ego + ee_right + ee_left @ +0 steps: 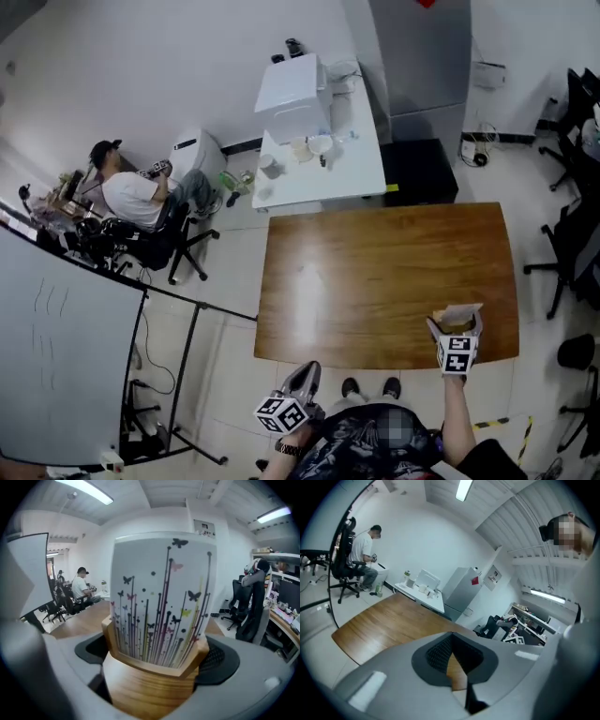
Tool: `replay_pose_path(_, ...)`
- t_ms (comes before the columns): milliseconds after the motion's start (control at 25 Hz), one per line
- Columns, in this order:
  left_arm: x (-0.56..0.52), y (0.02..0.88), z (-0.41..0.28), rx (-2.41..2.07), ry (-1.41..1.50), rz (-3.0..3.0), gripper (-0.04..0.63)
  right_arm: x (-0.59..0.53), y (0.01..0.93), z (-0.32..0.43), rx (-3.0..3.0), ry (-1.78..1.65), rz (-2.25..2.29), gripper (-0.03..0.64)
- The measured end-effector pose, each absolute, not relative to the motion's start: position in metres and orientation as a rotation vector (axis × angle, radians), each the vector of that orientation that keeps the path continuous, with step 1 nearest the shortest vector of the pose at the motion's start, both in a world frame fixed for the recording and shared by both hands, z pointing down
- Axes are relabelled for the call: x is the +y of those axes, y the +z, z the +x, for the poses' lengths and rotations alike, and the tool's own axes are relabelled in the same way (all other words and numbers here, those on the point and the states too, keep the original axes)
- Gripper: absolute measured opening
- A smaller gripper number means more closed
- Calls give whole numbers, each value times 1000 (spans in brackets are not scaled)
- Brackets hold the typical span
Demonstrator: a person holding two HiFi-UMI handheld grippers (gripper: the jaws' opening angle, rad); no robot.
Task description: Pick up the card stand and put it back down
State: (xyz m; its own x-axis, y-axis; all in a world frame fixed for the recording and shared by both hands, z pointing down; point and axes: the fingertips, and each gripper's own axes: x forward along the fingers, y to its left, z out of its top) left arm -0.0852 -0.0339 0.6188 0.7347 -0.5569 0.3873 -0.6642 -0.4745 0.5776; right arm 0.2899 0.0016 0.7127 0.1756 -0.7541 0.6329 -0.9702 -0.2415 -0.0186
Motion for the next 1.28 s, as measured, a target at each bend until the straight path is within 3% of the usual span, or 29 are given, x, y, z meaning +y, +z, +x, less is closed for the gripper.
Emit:
replay_pose_path(440, -65, 584, -144, -959, -4, 2208, -6, 5, 587, 229, -1713, 597, 2025, 554)
replay_pose_path(1280, -57, 592, -168, -939, -41, 2203, -6, 10, 571, 207, -1729, 586, 2027, 552)
